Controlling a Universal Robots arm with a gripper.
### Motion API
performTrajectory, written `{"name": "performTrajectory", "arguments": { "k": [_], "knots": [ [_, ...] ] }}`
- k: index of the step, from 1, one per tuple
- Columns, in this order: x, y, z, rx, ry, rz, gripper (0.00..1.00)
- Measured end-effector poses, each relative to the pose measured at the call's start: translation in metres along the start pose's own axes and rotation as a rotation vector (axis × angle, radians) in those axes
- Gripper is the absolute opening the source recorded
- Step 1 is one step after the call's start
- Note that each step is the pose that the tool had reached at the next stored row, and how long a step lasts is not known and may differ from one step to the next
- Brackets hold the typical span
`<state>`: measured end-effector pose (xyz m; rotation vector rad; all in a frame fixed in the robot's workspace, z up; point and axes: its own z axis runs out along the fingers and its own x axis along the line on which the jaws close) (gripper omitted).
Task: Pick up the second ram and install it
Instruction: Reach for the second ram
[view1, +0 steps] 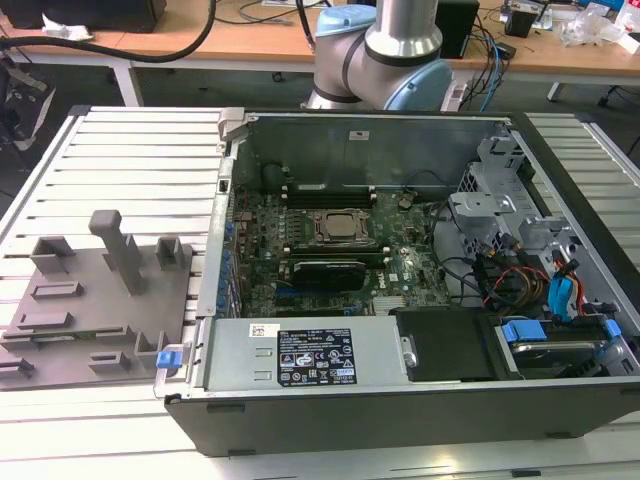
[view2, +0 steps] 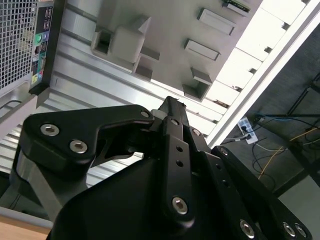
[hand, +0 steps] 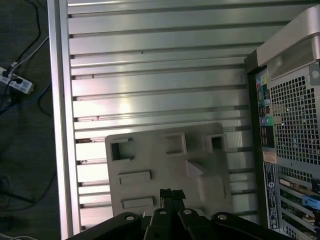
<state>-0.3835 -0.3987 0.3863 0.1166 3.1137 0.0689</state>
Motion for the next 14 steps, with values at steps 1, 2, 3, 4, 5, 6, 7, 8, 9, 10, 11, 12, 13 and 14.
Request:
{"name": "performTrajectory", "arguments": {
  "k": [1,2,3,4,5,6,7,8,9,10,11,12,13,14],
  "knots": [
    [0.0027,-0.0002,0.0001,0.0,0.0,0.0,0.11],
    [0.0066,-0.0005,0.0003,0.0,0.0,0.0,0.11],
    [0.0091,-0.0007,0.0004,0.0,-0.0001,0.0,0.11],
    [0.0091,-0.0007,0.0004,-0.0001,0.0,0.0,0.11],
    [0.0091,-0.0008,0.0004,0.0,0.0001,0.0,0.11],
    [0.0091,-0.001,0.0005,0.0,0.0,0.0,0.11],
    [0.009,-0.0011,0.0006,0.0002,0.0,0.0,0.11],
    [0.0088,-0.0013,0.0006,0.0003,0.0001,0.0,0.11],
    [0.0086,-0.0014,0.0006,0.0003,0.0001,0.0,0.11],
    [0.0084,-0.0021,0.0009,0.0001,-0.0001,0.0,0.11],
    [0.0083,-0.0033,0.0009,0.0002,-0.0001,0.0,0.11],
    [0.0081,-0.005,0.0009,0.0003,0.0,0.0,0.11],
    [0.0079,-0.007,0.0009,0.0002,0.0,0.0,0.11],
    [0.0078,-0.0081,0.0009,0.0002,0.0,0.0,0.11]
  ]
}}
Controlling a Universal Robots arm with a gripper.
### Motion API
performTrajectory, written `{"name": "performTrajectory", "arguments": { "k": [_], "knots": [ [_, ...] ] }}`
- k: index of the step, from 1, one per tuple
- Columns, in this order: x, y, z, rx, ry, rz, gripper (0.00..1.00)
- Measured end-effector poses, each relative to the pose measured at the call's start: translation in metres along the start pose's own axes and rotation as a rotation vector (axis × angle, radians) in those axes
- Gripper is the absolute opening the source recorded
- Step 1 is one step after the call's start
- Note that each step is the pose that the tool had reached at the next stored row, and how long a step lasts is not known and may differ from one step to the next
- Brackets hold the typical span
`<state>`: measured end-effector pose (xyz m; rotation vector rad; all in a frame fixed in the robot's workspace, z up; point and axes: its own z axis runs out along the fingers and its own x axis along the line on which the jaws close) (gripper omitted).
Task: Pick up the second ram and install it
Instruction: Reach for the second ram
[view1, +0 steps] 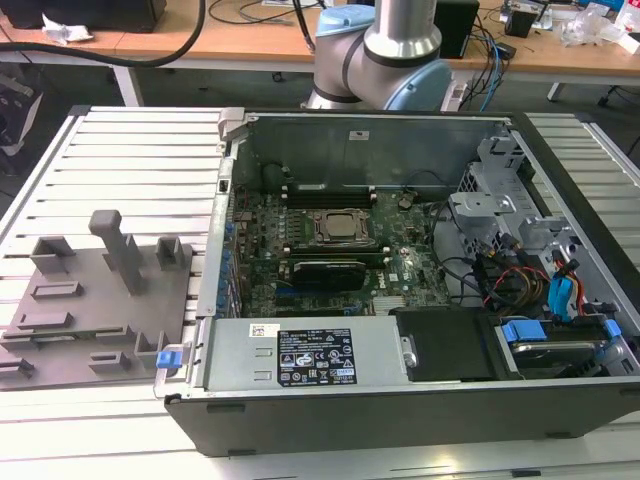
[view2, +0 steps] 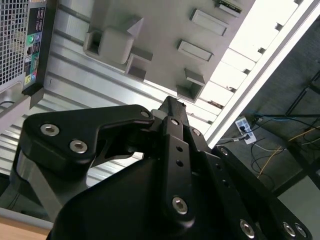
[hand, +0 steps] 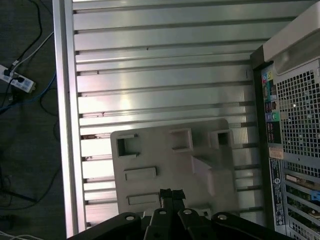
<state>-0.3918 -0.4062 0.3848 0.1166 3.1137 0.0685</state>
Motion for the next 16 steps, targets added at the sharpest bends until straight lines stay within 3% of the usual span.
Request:
{"name": "performTrajectory", "arguments": {
  "k": [5,16],
  "knots": [
    [-0.0006,-0.0076,0.0001,0.0,0.0,0.0,0.11],
    [-0.0026,-0.0343,0.0008,0.0,0.0,0.0,0.11]
  ]
}}
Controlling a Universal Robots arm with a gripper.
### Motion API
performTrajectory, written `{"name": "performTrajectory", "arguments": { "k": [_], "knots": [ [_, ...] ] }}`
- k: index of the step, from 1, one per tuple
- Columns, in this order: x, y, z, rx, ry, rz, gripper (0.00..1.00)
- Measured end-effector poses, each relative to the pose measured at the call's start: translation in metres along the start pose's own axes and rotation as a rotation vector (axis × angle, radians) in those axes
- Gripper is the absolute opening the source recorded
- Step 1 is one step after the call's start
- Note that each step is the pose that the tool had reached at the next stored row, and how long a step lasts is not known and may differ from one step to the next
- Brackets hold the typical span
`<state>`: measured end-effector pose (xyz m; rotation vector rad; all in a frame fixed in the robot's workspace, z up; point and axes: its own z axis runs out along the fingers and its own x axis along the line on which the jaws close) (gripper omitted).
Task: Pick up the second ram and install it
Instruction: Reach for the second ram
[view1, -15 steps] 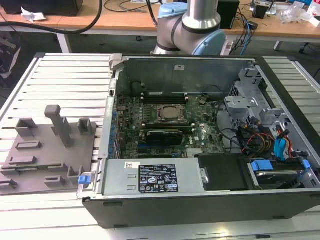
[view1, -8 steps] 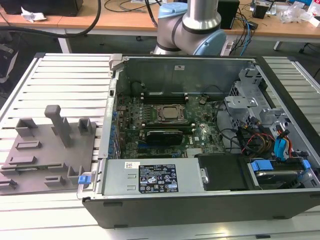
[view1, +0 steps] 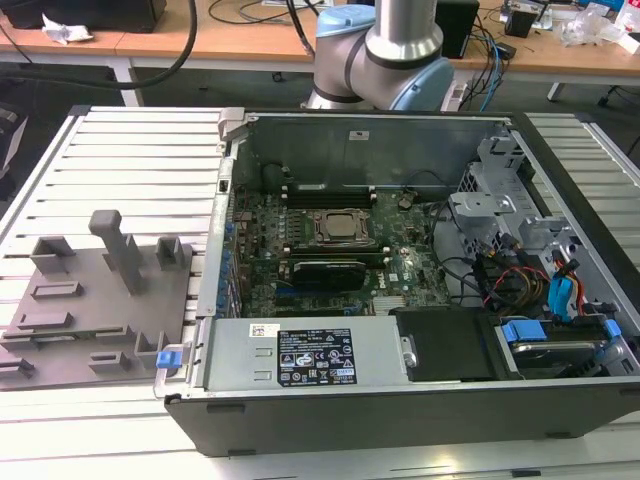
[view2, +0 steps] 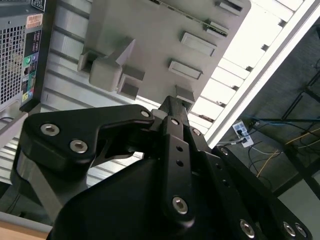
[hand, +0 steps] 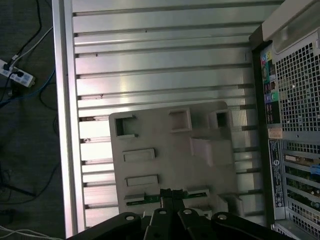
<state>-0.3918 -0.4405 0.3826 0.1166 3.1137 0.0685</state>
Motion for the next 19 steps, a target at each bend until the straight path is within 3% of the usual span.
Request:
{"name": "performTrajectory", "arguments": {
  "k": [8,15,19],
  "knots": [
    [-0.0008,-0.0104,0.0005,0.0001,0.0,0.0,0.11],
    [-0.0024,-0.0323,0.0017,0.0,0.0,0.0,0.11],
    [-0.004,-0.036,0.0036,0.0012,0.0,0.0,0.11]
  ]
}}
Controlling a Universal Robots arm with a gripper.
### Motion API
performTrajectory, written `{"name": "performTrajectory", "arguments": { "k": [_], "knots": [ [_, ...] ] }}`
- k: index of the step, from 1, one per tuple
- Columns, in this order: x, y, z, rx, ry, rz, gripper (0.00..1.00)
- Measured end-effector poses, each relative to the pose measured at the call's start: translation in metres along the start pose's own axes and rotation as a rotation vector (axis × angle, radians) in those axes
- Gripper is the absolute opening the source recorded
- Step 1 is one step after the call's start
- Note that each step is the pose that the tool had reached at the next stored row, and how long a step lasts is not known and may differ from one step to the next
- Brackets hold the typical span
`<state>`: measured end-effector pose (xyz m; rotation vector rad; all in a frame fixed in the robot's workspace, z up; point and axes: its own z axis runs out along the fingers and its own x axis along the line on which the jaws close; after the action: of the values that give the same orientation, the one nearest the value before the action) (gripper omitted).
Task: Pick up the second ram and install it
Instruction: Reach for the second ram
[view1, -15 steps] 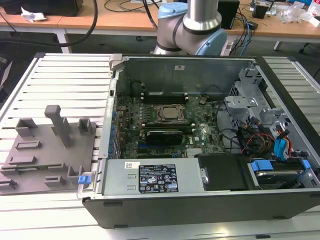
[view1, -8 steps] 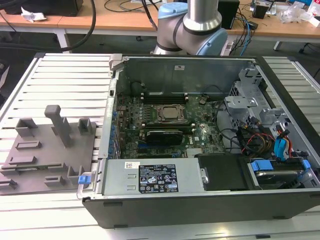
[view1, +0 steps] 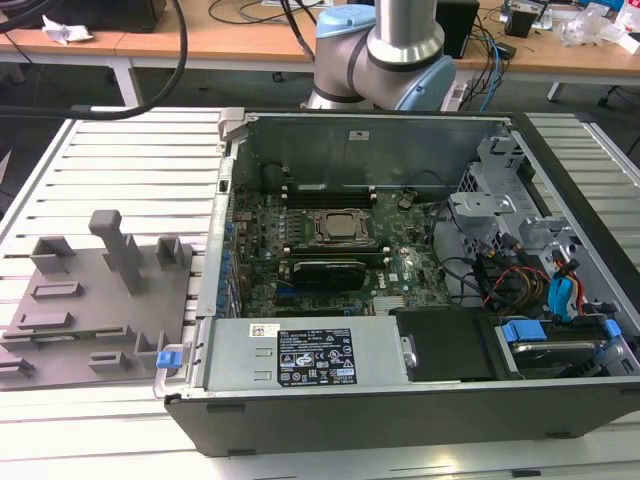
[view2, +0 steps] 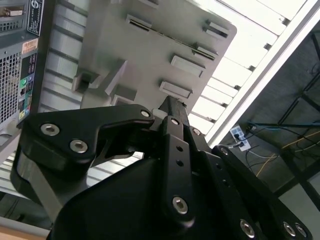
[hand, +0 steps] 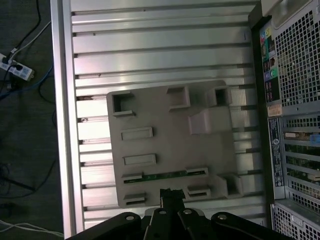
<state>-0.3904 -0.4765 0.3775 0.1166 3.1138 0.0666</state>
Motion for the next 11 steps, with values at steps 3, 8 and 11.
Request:
{"name": "performTrajectory", "arguments": {
  "k": [3,8,11],
  "knots": [
    [-0.0025,-0.0009,0.0015,0.0007,0.0001,0.0,0.11],
    [-0.0026,-0.001,0.0017,0.0006,0.0,0.0,0.11],
    [-0.0027,-0.001,0.0017,0.0006,0.0,0.0,0.11]
  ]
}}
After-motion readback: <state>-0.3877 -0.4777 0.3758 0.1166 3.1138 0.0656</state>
